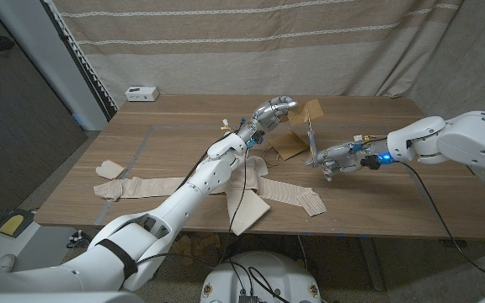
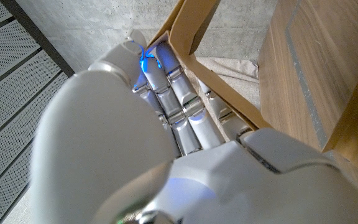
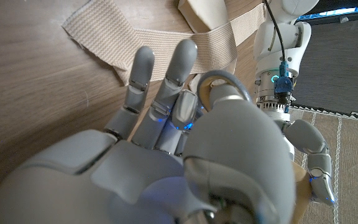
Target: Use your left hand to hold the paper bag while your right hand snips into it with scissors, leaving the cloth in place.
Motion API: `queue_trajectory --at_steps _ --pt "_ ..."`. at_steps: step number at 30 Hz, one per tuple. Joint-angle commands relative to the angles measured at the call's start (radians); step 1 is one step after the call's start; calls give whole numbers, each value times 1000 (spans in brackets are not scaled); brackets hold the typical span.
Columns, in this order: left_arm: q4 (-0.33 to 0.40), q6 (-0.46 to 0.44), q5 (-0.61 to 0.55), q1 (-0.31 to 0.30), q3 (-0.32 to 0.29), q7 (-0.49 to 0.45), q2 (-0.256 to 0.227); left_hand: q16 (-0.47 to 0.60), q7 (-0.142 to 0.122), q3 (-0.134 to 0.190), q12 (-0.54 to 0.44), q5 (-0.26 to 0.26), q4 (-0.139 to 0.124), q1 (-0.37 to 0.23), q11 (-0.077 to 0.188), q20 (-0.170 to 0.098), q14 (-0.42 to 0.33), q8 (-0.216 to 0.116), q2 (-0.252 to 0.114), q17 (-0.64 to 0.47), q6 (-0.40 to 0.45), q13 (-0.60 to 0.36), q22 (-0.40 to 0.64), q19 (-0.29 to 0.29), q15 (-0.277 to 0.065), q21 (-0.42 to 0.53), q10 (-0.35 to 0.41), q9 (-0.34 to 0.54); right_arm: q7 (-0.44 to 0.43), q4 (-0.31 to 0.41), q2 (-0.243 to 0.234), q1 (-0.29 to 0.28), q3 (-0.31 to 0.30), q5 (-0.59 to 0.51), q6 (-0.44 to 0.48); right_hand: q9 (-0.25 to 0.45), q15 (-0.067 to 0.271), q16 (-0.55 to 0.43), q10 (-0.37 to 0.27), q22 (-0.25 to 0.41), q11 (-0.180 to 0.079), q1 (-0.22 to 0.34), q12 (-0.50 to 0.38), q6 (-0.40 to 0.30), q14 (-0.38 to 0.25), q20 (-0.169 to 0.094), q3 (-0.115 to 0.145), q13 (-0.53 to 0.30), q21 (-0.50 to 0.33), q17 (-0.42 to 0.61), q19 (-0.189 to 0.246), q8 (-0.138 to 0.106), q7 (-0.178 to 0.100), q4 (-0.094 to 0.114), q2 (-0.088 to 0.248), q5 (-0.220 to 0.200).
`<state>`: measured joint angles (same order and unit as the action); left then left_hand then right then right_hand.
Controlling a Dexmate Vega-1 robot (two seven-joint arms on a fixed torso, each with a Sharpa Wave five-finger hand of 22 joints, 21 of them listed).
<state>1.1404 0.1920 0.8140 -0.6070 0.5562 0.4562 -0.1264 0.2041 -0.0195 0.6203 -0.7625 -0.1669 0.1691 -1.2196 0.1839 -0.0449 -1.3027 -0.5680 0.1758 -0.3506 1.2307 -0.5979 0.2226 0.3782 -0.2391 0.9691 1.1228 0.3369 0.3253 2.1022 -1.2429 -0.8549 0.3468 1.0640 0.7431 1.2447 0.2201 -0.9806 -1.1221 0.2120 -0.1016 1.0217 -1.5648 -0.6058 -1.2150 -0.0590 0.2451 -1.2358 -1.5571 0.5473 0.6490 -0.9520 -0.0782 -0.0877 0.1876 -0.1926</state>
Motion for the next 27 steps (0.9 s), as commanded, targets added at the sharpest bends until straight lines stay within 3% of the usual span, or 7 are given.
queue_trajectory --at_steps 1,4,8,10,17,19,27 --pt "-10 0 7 3 -7 2 -3 4 6 11 1 -5 -1 -7 13 -122 -4 -5 -7 -5 13 0 1 -7 -3 8 10 2 16 -20 -3 -19 -12 36 -24 2 4 -4 -8 5 -3 -5 -5 -503 -8 -112 103 -3 -5 -3 10 -631 186 94 18 -5" --pt "-17 -2 8 6 -8 5 -4 4 7 12 -1 -5 -1 -7 13 -122 -4 -6 -8 -5 12 -1 1 -7 -3 10 13 3 25 -25 -7 -36 -21 43 -46 2 3 -3 -10 4 -9 -9 -4 -503 -9 -112 104 -3 -5 -8 15 -631 183 94 11 -4" --pt "-38 2 9 14 -10 12 0 4 8 12 0 -5 -1 -7 13 -122 -4 -7 -7 -5 13 0 0 -8 -3 12 13 5 25 -26 -12 -54 -34 54 -67 2 2 1 1 -2 -8 -48 0 -487 -9 -118 77 -2 2 -31 19 -628 166 105 -9 8" --pt "-54 2 14 20 -13 20 6 4 8 13 -1 -5 0 -7 13 -121 -4 -7 -7 -5 13 -1 -1 -9 -3 13 12 5 35 -28 -14 -57 -35 52 -77 2 1 0 2 -6 -8 -77 0 -476 -7 -117 52 -1 6 -42 24 -628 164 108 -30 15" --pt "-131 25 26 53 -28 75 24 5 6 13 -1 -5 0 -7 13 -121 -4 -5 -6 -6 12 0 -3 -12 -3 17 11 3 53 -32 -13 -56 -35 53 -89 1 3 6 13 -14 -6 -106 2 -452 9 -119 17 1 14 -64 26 -629 163 98 -56 22" --pt "-145 33 26 59 -33 87 26 5 4 13 -2 -5 0 -7 13 -121 -5 -6 -7 -6 13 -1 -3 -13 -3 19 12 4 57 -33 -10 -51 -32 53 -87 1 2 2 16 -18 -11 -125 3 -442 11 -118 -4 1 19 -68 26 -629 162 96 -72 23" --pt "-198 20 67 77 -61 154 44 4 6 14 -3 -5 0 -6 13 -121 -4 -6 -7 -6 14 -3 -5 -15 -3 21 11 3 89 -42 2 -39 -19 41 -102 0 5 12 27 -29 -13 -226 17 -417 58 -120 -79 19 46 -67 24 -629 160 123 -118 12"
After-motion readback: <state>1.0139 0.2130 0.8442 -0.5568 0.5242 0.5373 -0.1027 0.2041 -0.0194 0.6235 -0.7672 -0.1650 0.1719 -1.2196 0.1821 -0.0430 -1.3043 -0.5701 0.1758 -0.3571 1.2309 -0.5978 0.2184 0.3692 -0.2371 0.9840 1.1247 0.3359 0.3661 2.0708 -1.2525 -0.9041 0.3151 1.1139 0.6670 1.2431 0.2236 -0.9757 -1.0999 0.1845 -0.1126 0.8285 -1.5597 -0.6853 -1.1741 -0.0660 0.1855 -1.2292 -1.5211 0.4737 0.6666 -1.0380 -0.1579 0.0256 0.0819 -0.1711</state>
